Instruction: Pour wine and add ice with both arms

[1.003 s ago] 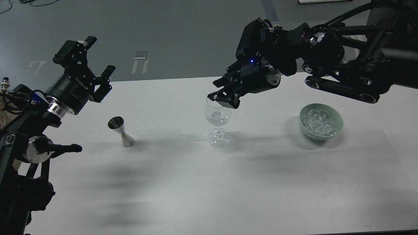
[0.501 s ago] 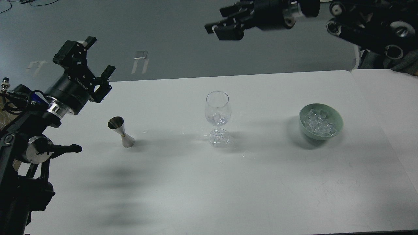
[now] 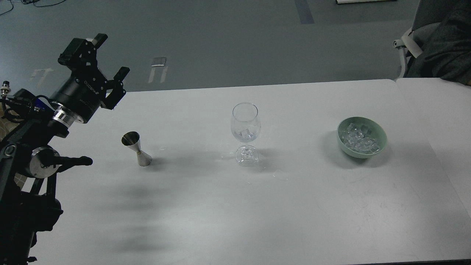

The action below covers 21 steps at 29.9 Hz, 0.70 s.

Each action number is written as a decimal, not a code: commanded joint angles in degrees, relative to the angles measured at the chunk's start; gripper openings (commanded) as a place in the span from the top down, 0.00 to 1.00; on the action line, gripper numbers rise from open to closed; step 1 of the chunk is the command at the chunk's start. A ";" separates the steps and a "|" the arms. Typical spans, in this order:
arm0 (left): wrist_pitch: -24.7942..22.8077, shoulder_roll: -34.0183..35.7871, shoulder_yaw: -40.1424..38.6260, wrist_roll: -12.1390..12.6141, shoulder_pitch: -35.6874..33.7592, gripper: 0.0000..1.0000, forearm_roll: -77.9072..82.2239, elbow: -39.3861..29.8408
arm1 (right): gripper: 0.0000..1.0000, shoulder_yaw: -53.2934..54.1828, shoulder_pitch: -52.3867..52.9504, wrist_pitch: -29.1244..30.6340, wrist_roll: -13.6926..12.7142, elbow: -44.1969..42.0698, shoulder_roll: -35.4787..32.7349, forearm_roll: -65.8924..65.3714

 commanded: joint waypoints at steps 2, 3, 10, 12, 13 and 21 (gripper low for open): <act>-0.16 -0.58 0.04 0.43 -2.42 0.02 -0.25 3.10 | 0.04 13.07 -10.84 0.31 -0.02 -0.25 0.79 8.75; -0.34 -0.84 0.04 0.52 -2.87 0.02 -0.34 3.90 | 0.04 14.76 -12.34 0.49 -0.02 -0.25 0.96 10.08; -2.41 -1.99 0.48 0.96 -8.67 0.02 -4.28 11.72 | 0.04 24.53 -21.93 5.22 0.33 -0.16 2.98 19.93; -2.41 -2.25 0.65 1.57 -11.04 0.02 -8.24 15.23 | 0.04 25.67 -24.04 7.69 0.51 -0.25 3.34 21.43; -2.41 -2.77 1.18 2.10 -12.96 0.02 -10.08 17.59 | 0.04 26.11 -25.01 8.83 0.85 -0.25 3.43 22.04; -2.41 -2.95 7.24 2.28 -21.67 0.02 -10.98 27.81 | 0.02 28.93 -28.53 8.84 3.06 -0.16 5.97 22.67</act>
